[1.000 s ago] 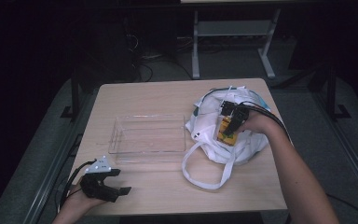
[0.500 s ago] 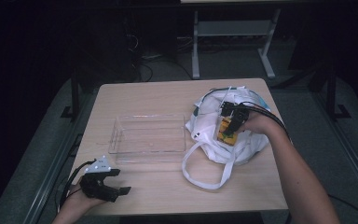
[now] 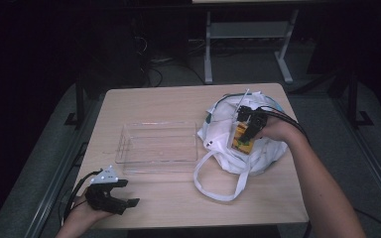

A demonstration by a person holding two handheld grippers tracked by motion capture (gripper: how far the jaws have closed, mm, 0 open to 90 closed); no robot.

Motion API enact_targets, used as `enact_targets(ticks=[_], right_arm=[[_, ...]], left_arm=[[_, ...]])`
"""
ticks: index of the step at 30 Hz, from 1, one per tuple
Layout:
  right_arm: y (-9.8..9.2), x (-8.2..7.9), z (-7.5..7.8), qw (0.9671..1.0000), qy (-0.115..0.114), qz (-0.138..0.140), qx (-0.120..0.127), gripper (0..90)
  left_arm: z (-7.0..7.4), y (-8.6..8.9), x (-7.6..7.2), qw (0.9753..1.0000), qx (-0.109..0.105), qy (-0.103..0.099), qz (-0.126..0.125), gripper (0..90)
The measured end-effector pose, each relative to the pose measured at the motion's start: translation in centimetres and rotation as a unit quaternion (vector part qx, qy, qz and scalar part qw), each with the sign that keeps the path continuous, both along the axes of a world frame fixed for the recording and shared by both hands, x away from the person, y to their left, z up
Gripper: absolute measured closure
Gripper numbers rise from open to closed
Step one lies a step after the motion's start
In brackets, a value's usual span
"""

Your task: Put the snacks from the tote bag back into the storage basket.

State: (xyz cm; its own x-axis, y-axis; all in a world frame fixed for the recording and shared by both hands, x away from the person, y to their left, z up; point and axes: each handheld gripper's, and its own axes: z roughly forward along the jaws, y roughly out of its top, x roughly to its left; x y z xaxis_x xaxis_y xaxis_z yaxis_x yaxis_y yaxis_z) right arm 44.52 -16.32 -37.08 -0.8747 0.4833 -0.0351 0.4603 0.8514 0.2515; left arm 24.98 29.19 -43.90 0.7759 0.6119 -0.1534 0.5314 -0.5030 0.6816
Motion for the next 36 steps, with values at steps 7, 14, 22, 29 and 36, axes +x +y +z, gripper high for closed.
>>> enact_targets(ticks=[7, 14, 22, 29, 36], right_arm=[[0.0, -0.4, 0.8, 1.0000, 0.004, 0.002, -0.005, 51.3], [0.1, -0.8, 2.1, 1.0000, 0.001, 0.004, 0.001, 51.3], [0.5, -1.1, 3.2, 0.9999, -0.002, 0.014, -0.005, 51.3], [0.9, -1.3, 4.3, 0.9998, -0.004, 0.019, 0.003, 51.3], [1.3, -1.7, 5.4, 0.9995, -0.012, 0.029, 0.003, 51.3]], left_arm=[[0.0, 0.0, 0.0, 1.0000, 0.001, 0.001, 0.001, 15.7], [0.0, 0.0, 0.0, 1.0000, 0.000, 0.001, 0.000, 15.6], [0.0, -0.1, 0.0, 1.0000, -0.002, 0.001, 0.000, 15.6], [0.0, -0.1, 0.0, 1.0000, -0.002, 0.001, -0.003, 15.8], [0.0, -0.2, 0.0, 1.0000, -0.001, -0.001, -0.006, 15.8]])
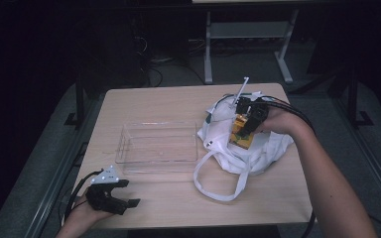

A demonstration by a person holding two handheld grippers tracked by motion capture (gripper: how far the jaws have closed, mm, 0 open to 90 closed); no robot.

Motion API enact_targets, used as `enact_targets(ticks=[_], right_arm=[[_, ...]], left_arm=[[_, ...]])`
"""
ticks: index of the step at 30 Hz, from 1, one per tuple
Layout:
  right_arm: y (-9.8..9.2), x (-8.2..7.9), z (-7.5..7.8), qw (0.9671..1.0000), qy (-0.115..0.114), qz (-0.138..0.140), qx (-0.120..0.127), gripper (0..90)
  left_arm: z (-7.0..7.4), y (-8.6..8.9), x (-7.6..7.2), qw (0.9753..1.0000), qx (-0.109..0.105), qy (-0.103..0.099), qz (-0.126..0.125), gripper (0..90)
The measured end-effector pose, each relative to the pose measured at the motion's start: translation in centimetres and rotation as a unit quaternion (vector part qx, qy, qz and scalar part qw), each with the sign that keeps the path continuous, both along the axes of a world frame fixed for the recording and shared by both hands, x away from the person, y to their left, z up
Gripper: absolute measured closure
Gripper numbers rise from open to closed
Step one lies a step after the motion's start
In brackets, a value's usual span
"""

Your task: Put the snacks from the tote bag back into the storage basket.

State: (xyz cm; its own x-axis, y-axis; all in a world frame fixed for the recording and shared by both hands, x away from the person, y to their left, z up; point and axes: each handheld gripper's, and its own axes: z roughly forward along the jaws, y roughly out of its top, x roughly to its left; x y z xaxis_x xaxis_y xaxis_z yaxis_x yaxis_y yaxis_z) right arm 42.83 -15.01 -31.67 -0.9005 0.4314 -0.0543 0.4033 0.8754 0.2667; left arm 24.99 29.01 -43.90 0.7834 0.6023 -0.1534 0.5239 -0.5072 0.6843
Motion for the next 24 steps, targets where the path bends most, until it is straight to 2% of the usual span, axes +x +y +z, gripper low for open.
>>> enact_targets(ticks=[8, 24], right_arm=[[0.9, -0.4, 0.9, 0.9999, -0.004, 0.013, 0.001, 51.3], [2.9, -0.7, 1.6, 0.9991, -0.003, 0.041, 0.007, 51.4]], left_arm=[[0.0, -0.1, 0.0, 1.0000, -0.001, 0.000, 0.000, 15.8], [0.0, 0.0, -0.1, 1.0000, -0.002, 0.001, -0.001, 15.8]])
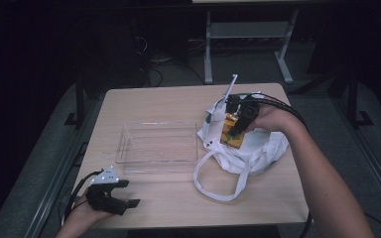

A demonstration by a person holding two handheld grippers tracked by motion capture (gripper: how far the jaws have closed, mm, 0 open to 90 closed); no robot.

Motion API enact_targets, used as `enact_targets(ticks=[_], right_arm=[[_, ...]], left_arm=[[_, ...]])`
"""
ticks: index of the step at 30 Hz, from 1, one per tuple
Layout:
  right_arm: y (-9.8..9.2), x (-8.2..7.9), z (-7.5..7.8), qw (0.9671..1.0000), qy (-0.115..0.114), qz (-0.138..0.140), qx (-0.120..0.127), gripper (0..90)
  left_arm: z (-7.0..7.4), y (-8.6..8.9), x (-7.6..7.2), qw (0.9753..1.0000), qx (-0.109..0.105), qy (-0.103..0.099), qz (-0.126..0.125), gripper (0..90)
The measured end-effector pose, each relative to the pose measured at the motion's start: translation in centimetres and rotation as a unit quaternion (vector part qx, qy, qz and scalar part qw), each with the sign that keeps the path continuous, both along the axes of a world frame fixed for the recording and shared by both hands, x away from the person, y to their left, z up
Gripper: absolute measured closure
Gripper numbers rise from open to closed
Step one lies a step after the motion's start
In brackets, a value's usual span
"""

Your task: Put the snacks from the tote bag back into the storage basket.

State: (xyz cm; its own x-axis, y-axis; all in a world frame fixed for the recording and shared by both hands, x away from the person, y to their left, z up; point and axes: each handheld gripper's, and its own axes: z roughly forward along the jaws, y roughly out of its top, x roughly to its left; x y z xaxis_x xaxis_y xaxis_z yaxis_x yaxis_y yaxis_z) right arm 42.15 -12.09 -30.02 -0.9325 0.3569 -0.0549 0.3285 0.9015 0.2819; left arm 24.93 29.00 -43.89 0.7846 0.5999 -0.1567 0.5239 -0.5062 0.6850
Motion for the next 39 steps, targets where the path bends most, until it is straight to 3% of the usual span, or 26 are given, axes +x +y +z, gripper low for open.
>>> enact_targets(ticks=[19, 39], right_arm=[[2.8, -0.3, 0.5, 0.9994, -0.004, 0.034, 0.005, 51.4], [6.7, -1.0, 1.5, 0.9966, -0.006, 0.081, 0.014, 51.4]], left_arm=[[0.0, 0.1, 0.0, 1.0000, 0.000, -0.002, -0.003, 15.8], [0.0, 0.2, 0.0, 1.0000, -0.001, -0.002, -0.002, 15.8]])
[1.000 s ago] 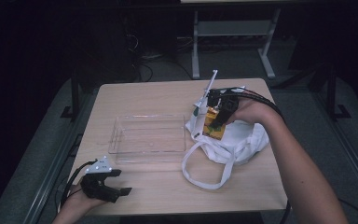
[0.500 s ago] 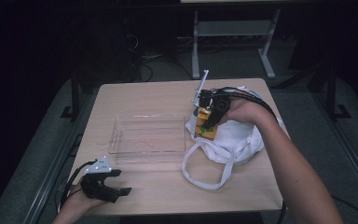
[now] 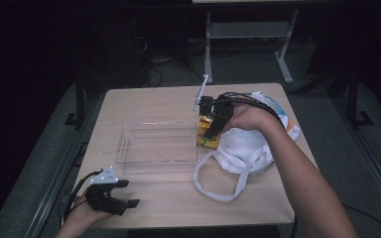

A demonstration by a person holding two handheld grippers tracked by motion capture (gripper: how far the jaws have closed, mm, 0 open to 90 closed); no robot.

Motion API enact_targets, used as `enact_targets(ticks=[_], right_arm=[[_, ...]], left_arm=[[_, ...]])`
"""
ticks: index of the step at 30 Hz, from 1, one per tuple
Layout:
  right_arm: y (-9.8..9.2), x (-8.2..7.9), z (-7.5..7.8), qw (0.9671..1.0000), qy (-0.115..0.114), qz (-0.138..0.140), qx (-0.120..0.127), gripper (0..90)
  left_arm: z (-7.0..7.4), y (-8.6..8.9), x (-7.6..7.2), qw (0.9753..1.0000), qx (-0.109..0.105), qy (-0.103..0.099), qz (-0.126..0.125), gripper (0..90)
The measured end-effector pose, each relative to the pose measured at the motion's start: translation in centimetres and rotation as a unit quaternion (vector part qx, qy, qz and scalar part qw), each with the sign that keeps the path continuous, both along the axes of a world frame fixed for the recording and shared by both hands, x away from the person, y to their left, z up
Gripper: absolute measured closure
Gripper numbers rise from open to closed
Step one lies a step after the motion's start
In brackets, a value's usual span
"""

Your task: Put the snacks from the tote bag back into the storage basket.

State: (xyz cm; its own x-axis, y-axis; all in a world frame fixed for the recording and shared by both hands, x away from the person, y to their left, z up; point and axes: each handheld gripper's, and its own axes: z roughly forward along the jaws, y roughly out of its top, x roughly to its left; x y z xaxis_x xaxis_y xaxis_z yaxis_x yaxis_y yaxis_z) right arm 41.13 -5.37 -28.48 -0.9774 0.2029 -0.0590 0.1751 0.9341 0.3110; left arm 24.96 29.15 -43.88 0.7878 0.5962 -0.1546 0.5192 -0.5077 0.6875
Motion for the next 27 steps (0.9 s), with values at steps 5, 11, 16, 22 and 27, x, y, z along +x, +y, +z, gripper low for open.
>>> enact_targets(ticks=[5, 11, 16, 22, 27], right_arm=[[0.8, -0.1, 0.2, 1.0000, -0.003, 0.008, 0.001, 51.4], [2.0, -0.4, 0.3, 0.9998, -0.003, 0.021, 0.001, 51.4], [3.0, -0.5, 0.2, 0.9996, -0.001, 0.029, -0.001, 51.4], [4.1, -0.6, 0.1, 0.9992, -0.004, 0.038, -0.005, 51.3], [4.9, -0.7, -0.1, 0.9989, 0.000, 0.046, -0.003, 51.3]], left_arm=[[0.0, 0.0, 0.0, 1.0000, 0.002, 0.001, -0.001, 15.8], [0.0, 0.0, 0.0, 1.0000, 0.001, 0.001, 0.000, 15.8], [-0.1, 0.0, 0.0, 1.0000, -0.003, 0.000, -0.001, 15.8], [-0.1, 0.0, 0.0, 1.0000, -0.002, 0.000, -0.002, 15.8], [0.0, 0.1, 0.1, 1.0000, -0.002, 0.002, -0.001, 15.9]])
